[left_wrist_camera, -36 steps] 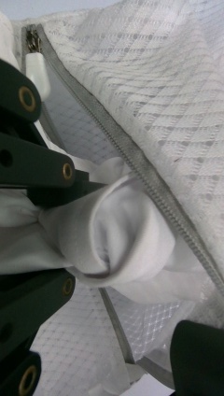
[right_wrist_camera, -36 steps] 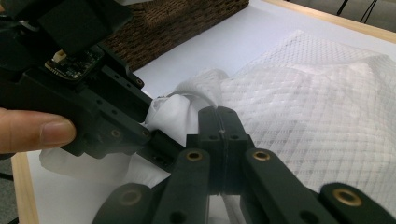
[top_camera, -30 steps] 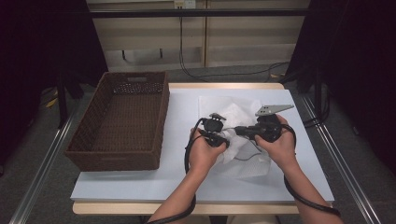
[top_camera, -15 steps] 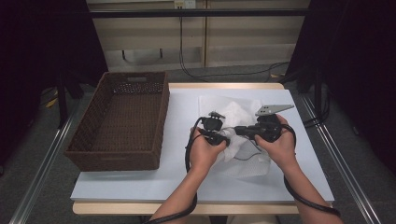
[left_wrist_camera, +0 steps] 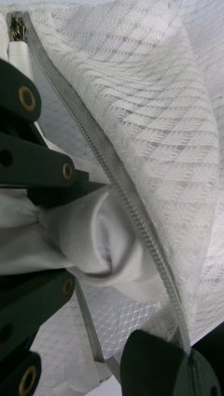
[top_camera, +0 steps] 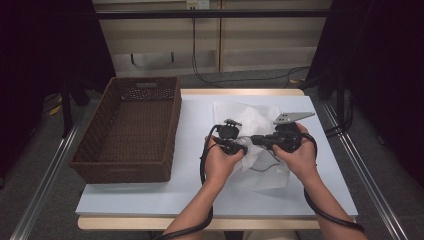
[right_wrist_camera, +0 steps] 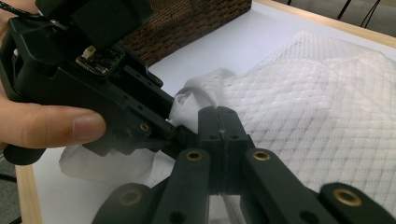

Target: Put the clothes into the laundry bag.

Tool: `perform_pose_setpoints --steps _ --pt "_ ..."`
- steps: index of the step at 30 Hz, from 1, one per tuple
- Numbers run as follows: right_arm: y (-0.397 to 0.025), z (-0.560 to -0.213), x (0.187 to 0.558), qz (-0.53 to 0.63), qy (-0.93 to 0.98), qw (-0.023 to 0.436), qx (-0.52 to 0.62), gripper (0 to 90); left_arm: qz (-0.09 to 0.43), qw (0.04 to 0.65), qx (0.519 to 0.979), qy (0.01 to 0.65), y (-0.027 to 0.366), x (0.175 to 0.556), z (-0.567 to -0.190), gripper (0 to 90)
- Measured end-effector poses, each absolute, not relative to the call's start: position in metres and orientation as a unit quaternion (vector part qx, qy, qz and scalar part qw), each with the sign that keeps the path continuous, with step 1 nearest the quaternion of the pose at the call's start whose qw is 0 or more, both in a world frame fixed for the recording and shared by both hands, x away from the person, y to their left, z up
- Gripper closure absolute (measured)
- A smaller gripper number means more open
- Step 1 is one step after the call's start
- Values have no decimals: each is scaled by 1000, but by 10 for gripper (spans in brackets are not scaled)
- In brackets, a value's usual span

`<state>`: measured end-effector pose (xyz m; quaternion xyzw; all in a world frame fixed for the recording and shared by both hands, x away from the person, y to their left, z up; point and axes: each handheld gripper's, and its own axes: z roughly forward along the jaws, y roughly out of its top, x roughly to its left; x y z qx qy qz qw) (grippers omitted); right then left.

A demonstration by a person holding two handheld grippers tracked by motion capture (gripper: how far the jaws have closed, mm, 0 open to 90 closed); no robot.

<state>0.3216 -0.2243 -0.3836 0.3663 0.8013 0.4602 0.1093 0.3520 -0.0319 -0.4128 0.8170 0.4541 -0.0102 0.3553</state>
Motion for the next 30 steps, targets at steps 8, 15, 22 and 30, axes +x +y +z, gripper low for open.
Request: perform_pose_setpoints --steps 8,15,22,30 --pt "-224 -383 321 460 801 110 366 900 -2 364 812 456 -33 351 -412 760" --pt "-224 -384 321 460 801 111 367 900 -5 369 813 451 -36 350 -413 759" --pt "-224 -384 321 460 801 111 366 900 -2 370 814 448 -39 350 -414 759" --pt "-224 -384 321 461 801 110 365 900 1 373 813 448 -40 353 -417 758"
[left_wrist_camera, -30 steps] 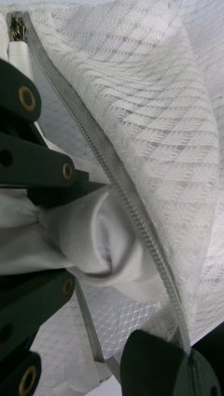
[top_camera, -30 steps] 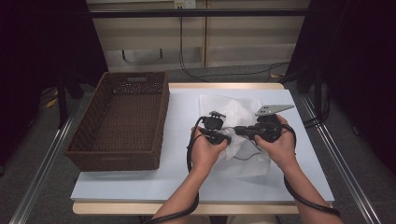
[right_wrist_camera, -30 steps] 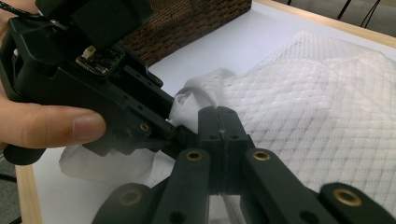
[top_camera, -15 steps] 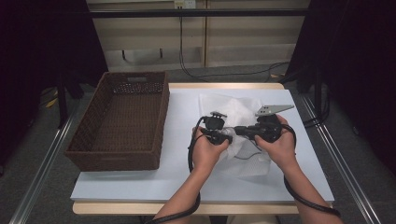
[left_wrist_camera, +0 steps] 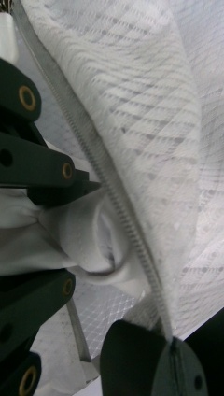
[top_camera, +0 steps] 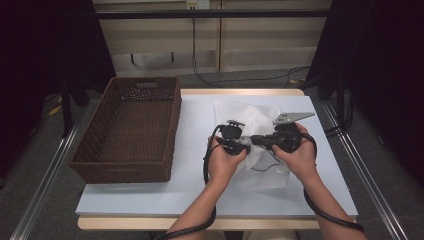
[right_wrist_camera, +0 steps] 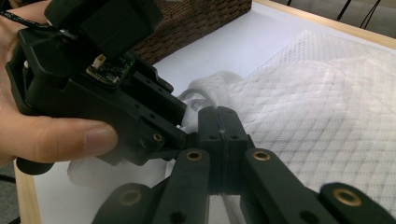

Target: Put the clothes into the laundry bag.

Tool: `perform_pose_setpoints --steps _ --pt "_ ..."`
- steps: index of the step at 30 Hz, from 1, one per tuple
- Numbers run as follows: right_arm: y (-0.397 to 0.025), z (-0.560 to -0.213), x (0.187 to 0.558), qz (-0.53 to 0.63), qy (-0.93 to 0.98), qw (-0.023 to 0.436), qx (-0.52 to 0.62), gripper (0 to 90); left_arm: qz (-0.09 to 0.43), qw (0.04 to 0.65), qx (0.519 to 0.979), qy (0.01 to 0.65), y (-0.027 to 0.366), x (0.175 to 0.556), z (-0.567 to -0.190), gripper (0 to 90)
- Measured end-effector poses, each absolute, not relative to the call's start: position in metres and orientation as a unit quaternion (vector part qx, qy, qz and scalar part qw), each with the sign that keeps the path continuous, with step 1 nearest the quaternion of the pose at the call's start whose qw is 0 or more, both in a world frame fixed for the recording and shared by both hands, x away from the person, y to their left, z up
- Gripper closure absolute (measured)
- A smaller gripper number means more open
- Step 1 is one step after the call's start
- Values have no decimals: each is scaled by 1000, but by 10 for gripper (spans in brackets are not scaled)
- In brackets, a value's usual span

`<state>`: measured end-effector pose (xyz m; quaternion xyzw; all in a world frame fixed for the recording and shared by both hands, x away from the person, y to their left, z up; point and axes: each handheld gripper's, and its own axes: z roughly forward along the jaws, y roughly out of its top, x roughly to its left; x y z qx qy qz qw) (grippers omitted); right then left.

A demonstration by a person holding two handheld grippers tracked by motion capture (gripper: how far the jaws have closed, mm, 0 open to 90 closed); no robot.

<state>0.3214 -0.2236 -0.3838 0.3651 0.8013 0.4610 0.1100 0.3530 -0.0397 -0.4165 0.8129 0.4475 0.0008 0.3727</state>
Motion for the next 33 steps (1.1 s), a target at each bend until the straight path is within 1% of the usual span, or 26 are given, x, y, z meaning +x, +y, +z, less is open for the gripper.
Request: perform_pose_setpoints --steps 8,17,20,26,30,33 --pt "-223 -384 321 461 803 109 363 900 21 372 808 457 -39 360 -421 753" --pt "-223 -385 322 459 803 108 364 900 27 371 804 465 -41 364 -428 744" --pt "-224 -385 322 458 804 108 364 900 28 371 804 464 -41 365 -428 728" --pt "-223 -388 323 455 805 104 365 900 27 361 811 459 -40 365 -431 667" --pt "-224 -388 323 453 805 105 368 900 27 353 821 448 -39 365 -432 583" --pt "-224 -390 324 452 805 104 370 900 21 349 827 440 -38 364 -433 479"
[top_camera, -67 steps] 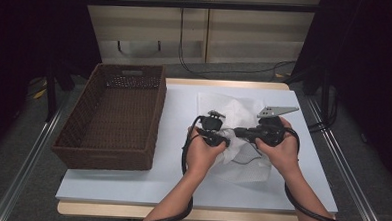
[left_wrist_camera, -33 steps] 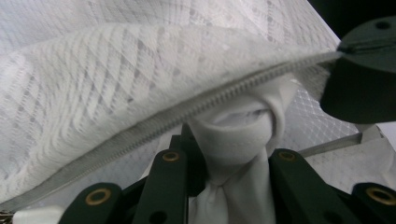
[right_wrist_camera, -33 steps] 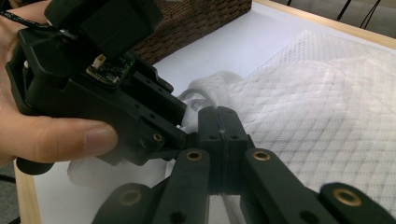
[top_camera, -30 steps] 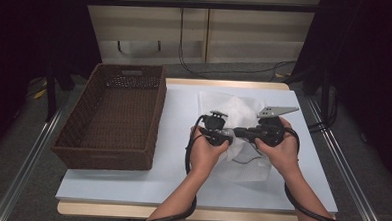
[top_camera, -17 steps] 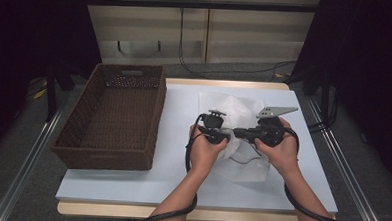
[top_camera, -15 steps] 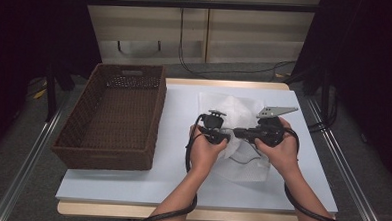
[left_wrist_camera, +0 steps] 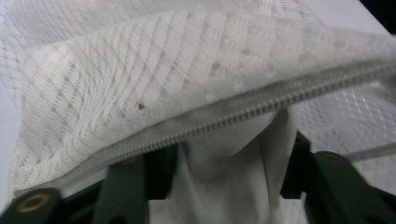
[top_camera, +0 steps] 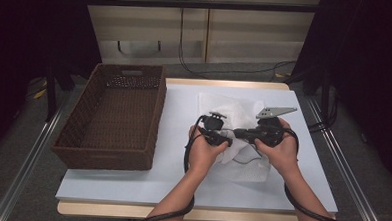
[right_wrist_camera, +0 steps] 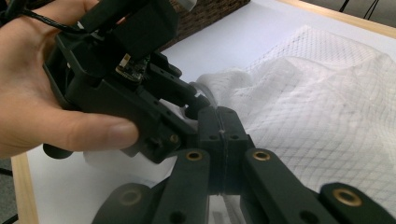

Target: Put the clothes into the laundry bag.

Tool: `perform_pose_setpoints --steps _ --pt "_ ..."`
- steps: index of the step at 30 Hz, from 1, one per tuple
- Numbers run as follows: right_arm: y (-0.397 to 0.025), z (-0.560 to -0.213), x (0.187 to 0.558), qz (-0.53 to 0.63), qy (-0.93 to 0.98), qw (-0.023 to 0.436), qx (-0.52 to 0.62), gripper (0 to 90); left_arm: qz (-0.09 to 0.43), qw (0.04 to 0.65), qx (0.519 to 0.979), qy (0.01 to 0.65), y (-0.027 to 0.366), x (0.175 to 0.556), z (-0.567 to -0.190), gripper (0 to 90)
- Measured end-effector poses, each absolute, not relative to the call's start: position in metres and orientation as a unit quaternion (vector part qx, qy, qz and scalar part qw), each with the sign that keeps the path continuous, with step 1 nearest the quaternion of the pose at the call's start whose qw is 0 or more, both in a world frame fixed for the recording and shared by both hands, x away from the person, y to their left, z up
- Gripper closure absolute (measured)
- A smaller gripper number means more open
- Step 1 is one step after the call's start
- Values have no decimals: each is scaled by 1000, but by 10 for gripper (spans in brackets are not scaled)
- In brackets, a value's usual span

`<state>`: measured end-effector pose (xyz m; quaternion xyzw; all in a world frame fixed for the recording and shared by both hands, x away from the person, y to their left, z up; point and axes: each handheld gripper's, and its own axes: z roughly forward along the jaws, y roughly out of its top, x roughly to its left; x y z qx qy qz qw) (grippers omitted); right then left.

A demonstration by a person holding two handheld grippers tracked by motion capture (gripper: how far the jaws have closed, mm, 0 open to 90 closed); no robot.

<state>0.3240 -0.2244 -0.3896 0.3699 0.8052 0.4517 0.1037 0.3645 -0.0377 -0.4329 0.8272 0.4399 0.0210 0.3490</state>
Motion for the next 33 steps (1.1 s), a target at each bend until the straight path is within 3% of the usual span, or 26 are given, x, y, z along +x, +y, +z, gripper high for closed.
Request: perform_pose_setpoints --steps 4,14,23,33 --pt "-224 -391 325 450 806 103 370 900 24 346 829 438 -36 362 -433 317" --pt "-225 -393 326 448 806 102 374 900 15 329 848 416 -26 352 -428 139" --pt "-225 -393 325 448 806 103 374 900 15 318 851 418 -22 345 -433 93" --pt "-224 -394 326 447 806 102 374 900 25 324 848 420 -29 338 -445 140"
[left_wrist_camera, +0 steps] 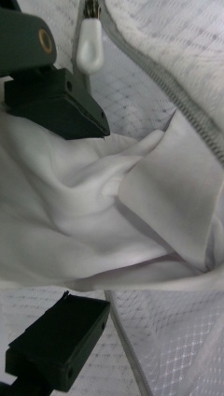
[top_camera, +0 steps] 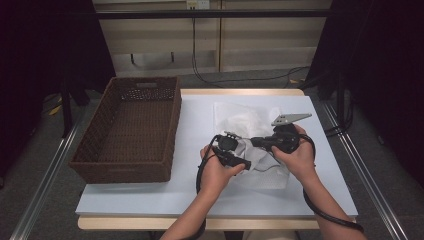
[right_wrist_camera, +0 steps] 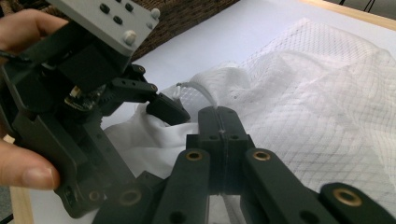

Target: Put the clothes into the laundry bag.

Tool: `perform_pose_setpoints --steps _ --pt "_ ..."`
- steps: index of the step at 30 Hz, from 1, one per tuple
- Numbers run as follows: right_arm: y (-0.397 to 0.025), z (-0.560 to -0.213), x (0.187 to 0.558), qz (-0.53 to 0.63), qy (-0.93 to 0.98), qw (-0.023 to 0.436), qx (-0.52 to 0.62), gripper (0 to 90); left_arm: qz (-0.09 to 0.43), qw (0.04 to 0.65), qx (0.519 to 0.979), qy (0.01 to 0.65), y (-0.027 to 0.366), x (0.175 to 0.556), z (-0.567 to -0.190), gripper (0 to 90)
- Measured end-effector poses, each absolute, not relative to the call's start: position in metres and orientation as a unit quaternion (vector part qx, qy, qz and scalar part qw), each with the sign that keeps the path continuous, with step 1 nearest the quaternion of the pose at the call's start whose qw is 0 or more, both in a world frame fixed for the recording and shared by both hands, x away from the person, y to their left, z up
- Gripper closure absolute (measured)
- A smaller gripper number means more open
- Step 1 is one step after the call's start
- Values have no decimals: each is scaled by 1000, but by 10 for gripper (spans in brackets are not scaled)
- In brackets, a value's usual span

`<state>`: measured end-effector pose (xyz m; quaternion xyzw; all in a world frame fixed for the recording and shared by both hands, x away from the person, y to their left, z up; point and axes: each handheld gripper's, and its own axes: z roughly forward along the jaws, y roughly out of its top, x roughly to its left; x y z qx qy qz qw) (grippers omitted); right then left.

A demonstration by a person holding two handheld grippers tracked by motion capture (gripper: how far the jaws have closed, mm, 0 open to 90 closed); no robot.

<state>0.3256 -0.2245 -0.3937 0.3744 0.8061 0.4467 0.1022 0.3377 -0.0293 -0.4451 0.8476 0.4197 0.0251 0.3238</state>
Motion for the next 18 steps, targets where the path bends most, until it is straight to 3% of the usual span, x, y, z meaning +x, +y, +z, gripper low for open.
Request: perform_pose_setpoints --steps 7,10,18 --pt "-223 -394 325 444 808 102 373 900 23 318 849 421 -32 337 -451 234" --pt "-223 -394 325 445 809 101 372 900 12 316 848 425 -31 337 -452 372" --pt "-222 -394 325 443 809 100 372 900 1 305 850 430 -33 337 -453 581"
